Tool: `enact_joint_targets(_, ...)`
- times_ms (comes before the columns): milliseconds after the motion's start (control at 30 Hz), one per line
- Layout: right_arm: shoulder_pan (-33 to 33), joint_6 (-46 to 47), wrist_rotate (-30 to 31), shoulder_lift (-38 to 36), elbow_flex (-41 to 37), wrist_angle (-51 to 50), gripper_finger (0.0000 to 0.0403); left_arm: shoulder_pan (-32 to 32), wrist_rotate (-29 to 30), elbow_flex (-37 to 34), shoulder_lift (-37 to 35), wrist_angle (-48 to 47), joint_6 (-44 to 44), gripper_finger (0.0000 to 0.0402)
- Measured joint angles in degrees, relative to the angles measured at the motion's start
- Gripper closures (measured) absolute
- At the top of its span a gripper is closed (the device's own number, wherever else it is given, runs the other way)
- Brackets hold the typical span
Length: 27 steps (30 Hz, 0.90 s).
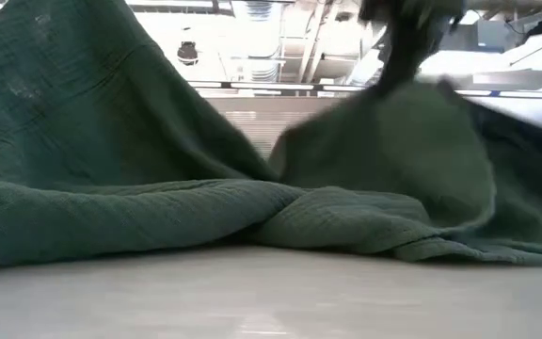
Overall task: Fold laundry
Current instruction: Fold the green polo shirt from the white laundry organizer
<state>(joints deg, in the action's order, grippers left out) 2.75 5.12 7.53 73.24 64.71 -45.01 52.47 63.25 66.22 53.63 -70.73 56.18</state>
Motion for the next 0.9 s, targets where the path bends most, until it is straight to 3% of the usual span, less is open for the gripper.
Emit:
enact_joint_targets(167,5.0,4.24,0.0,-8.32,3.91,1.28,0.0381,0.0,0.02,0.0,-0.02,0.01,-0.23,0.0402)
enact_joint_targets(333,6.96,6.71,4.4,-11.72,3.38,1.59,0.0379,0.0,0.26,0.0,-0.02,2.61,-3.16,0.0402)
enact_joint_targets(667,6.26,7.35,3.15,-4.14,0.5,1.0,0.0378,0.0,-1.77,0.0,0.0,5.3,-4.75,0.0402)
enact_joint_targets(900,11.6,9.76,-1.05,2.69,0.44,0.19,0.0383,0.1,-8.06,0.0,1.39,5.32,-2.85,0.0402)
